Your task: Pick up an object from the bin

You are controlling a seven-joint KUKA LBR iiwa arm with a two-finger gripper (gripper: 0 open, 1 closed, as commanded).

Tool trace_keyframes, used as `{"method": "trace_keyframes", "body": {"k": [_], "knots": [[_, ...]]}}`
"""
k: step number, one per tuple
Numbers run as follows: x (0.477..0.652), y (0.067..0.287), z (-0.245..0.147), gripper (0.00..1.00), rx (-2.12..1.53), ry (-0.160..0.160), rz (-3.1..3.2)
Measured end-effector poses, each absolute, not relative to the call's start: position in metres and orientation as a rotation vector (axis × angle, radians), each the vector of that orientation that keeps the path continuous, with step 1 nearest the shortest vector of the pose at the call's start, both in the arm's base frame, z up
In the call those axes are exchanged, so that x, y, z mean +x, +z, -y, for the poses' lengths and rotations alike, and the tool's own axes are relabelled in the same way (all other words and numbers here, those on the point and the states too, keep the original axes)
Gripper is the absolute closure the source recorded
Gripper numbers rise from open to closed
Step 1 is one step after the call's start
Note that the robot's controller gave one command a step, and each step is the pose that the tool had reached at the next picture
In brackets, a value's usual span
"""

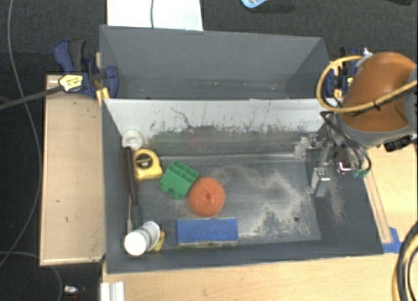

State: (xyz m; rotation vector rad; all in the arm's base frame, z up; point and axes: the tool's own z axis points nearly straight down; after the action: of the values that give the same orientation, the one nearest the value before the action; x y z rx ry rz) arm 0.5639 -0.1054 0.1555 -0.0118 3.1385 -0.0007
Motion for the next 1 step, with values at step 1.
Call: {"method": "trace_keyframes", "body": {"k": [1], "knots": [[0.5639,0.1555,0.1054,0.00,-0.013,-0.001,-3.138]]}}
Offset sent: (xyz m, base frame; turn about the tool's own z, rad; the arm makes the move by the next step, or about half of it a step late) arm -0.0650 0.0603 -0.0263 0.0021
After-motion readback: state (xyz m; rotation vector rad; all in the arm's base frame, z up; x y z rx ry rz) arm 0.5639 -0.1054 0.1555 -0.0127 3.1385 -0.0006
